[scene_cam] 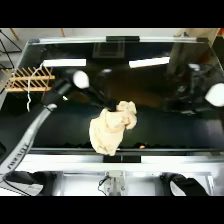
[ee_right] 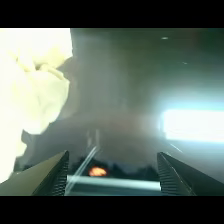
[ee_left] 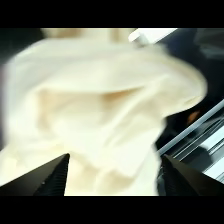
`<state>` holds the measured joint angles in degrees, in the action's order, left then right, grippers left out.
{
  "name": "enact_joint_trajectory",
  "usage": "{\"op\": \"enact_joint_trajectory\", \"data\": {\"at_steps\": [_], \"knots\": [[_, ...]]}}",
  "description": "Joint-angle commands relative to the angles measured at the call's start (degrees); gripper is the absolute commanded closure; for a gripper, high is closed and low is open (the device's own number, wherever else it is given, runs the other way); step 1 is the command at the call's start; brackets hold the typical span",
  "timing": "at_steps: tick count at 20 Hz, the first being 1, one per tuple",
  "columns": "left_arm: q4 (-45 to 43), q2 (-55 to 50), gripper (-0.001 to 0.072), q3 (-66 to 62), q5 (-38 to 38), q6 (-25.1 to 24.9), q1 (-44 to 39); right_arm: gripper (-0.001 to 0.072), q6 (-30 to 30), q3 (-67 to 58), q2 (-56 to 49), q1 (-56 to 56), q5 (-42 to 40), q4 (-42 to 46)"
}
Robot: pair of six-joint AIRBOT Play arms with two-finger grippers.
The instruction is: Fold the shirts.
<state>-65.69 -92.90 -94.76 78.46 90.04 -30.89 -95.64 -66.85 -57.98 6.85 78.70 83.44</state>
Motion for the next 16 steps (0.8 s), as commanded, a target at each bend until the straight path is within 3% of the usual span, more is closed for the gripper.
{"op": "enact_joint_trajectory", "data": {"at_steps": [1,5,9,13,16], "knots": [[-1.9,5.8,-0.0013,1.8,15.6,-0.3,11.3,0.0045,3.9,1.6,-10.4,0.0,-5.8,-8.4],[-0.9,19.3,-0.0013,28.5,9.7,2.0,14.7,0.0045,15.4,1.6,-20.9,0.0,-5.5,-22.4],[13.9,27.4,-0.0013,56.7,-6.2,2.8,11.8,0.0045,23.0,1.6,-23.2,0.5,-5.2,-27.2],[20.5,26.3,-0.001,64.4,-19.8,2.6,7.0,0.0044,24.4,2.9,-23.3,2.0,-5.2,-26.7],[22.9,24.7,0.0076,64.4,-27.1,2.7,4.5,0.0045,24.5,5.1,-23.8,4.4,-6.9,-26.0]]}}
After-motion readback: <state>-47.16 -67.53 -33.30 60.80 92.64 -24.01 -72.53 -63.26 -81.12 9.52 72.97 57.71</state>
